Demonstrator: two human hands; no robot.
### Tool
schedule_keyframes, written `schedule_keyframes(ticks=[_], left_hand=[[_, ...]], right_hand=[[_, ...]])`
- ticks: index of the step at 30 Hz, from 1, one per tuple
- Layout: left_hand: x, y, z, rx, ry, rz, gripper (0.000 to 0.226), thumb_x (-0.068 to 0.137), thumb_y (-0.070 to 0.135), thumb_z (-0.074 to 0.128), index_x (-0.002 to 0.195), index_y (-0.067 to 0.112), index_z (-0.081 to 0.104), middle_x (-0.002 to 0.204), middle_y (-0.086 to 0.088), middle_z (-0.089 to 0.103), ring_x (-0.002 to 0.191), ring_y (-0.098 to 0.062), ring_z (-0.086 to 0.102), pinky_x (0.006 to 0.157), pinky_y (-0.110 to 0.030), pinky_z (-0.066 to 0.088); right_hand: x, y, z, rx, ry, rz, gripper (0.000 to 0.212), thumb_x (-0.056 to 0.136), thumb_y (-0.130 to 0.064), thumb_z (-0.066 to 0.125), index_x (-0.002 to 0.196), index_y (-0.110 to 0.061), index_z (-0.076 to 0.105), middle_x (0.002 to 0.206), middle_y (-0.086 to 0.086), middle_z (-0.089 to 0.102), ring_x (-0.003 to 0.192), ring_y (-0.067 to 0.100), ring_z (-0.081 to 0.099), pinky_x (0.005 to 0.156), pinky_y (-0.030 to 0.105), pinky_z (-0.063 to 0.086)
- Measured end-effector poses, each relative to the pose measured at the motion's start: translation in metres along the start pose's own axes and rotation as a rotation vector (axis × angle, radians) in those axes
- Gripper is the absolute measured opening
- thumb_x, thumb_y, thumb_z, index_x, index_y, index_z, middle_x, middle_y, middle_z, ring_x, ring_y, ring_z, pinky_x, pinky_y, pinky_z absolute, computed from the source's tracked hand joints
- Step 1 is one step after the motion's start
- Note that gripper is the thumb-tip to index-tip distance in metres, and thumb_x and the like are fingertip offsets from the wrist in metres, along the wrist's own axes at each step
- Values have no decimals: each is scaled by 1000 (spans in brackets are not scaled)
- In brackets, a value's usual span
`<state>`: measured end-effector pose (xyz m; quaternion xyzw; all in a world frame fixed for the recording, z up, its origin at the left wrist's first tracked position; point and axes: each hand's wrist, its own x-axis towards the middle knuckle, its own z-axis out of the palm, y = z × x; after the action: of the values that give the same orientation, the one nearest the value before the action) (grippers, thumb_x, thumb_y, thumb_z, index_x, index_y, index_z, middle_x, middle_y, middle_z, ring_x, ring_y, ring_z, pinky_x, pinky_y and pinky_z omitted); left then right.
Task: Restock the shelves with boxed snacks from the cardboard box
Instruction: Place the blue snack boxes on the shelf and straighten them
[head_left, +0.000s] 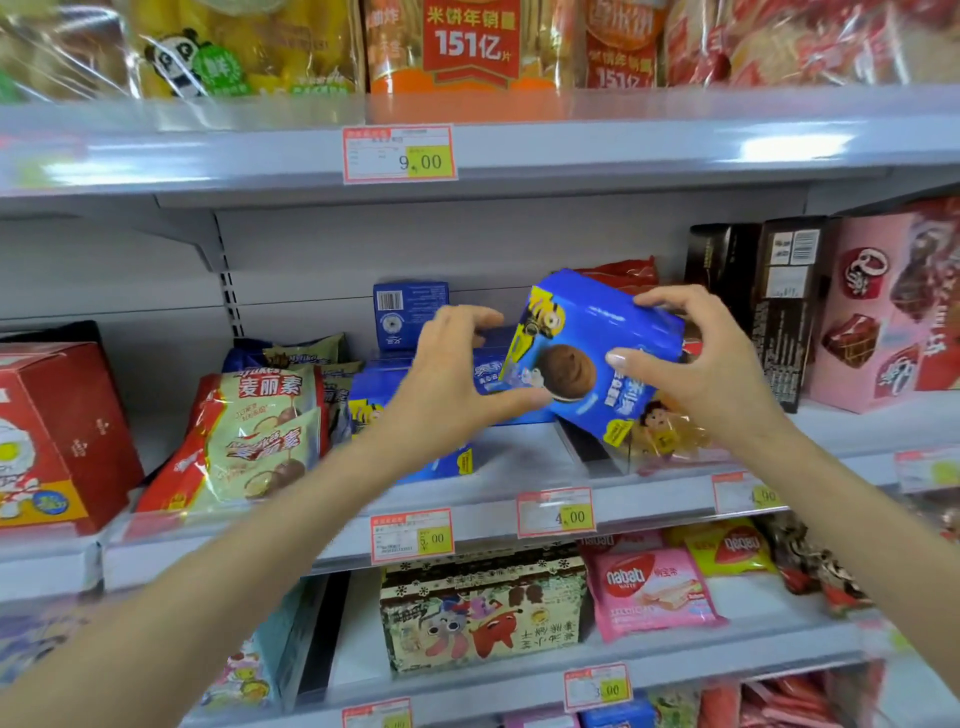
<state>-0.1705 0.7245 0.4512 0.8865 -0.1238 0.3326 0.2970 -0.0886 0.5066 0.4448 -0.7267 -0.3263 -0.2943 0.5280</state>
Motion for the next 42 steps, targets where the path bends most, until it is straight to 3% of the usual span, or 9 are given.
schedule_keyframes(ticks=[3, 6, 9, 16, 22, 27, 32, 39, 42], left_hand=[[-26, 22, 44, 124, 129, 98, 78, 66, 53, 64, 126, 7, 45, 124, -5, 40, 115, -23, 41, 98, -31, 35], [-40, 33, 78, 129, -39, -21, 114, 66, 56, 72, 148, 6, 11, 153, -13, 4, 142, -25, 6, 116, -34, 13], [-37, 38, 88, 70, -39, -76, 124, 69, 48, 76, 146, 5, -11, 155, -7, -16, 143, -17, -17, 116, -30, -2], [-22, 16, 77, -188, 189, -281, 126, 62, 39, 84, 149, 15, -4, 144, 1, 27, 124, -9, 39, 103, -28, 39], [-14, 2, 66, -219, 281, -315, 119, 59, 47, 80, 148, 16, 7, 138, 5, 30, 118, -6, 39, 98, -24, 41], [-23, -15, 38, -466, 174, -212, 90, 73, 19, 77, 141, 26, 18, 123, 21, 39, 102, 16, 49, 82, -2, 42], [-22, -33, 19, -747, 27, -209, 80, 56, 43, 71, 128, 37, 35, 132, 2, 43, 110, -11, 55, 72, -16, 50], [-33, -31, 18, -617, -115, -189, 77, 62, 47, 68, 130, 35, 35, 129, 15, 47, 116, 1, 50, 88, -20, 49], [-34, -31, 13, -362, 104, -178, 44, 79, 38, 69, 119, 30, 51, 118, 12, 57, 103, 3, 55, 82, -18, 50]], right_hand=[[3, -8, 10, -169, 31, 102, 48, 65, -37, 82, 104, -30, 55, 109, 0, 52, 95, 9, 50, 67, 6, 35], [-2, -14, 23, -230, 14, 131, 47, 67, -42, 77, 107, -32, 55, 112, 0, 50, 92, 6, 46, 74, 21, 35], [-4, -17, 28, -204, -89, 170, 51, 69, -47, 73, 115, -34, 55, 115, -5, 45, 100, 5, 44, 83, 25, 36], [-17, -12, 28, 124, -196, 148, 45, 86, -7, 61, 123, -32, 54, 119, -1, 59, 97, 7, 62, 79, 20, 49], [-13, -2, 21, 404, -344, 123, 53, 85, 12, 55, 126, -20, 48, 120, 4, 62, 108, 15, 62, 92, 31, 51], [6, 18, 6, 231, -262, 115, 60, 74, -18, 72, 126, -35, 46, 127, -9, 54, 122, 6, 49, 104, 36, 41], [13, 27, 4, 425, -621, 286, 94, 54, -60, 79, 137, -40, 38, 136, -2, 51, 122, 15, 54, 99, 38, 44], [12, 29, 10, 579, -622, 295, 75, 55, -34, 77, 125, -30, 53, 113, 3, 68, 100, 21, 66, 73, 24, 53], [15, 31, 9, 524, -550, 282, 68, 54, -36, 74, 120, -32, 55, 112, 0, 66, 99, 18, 66, 71, 24, 53]])
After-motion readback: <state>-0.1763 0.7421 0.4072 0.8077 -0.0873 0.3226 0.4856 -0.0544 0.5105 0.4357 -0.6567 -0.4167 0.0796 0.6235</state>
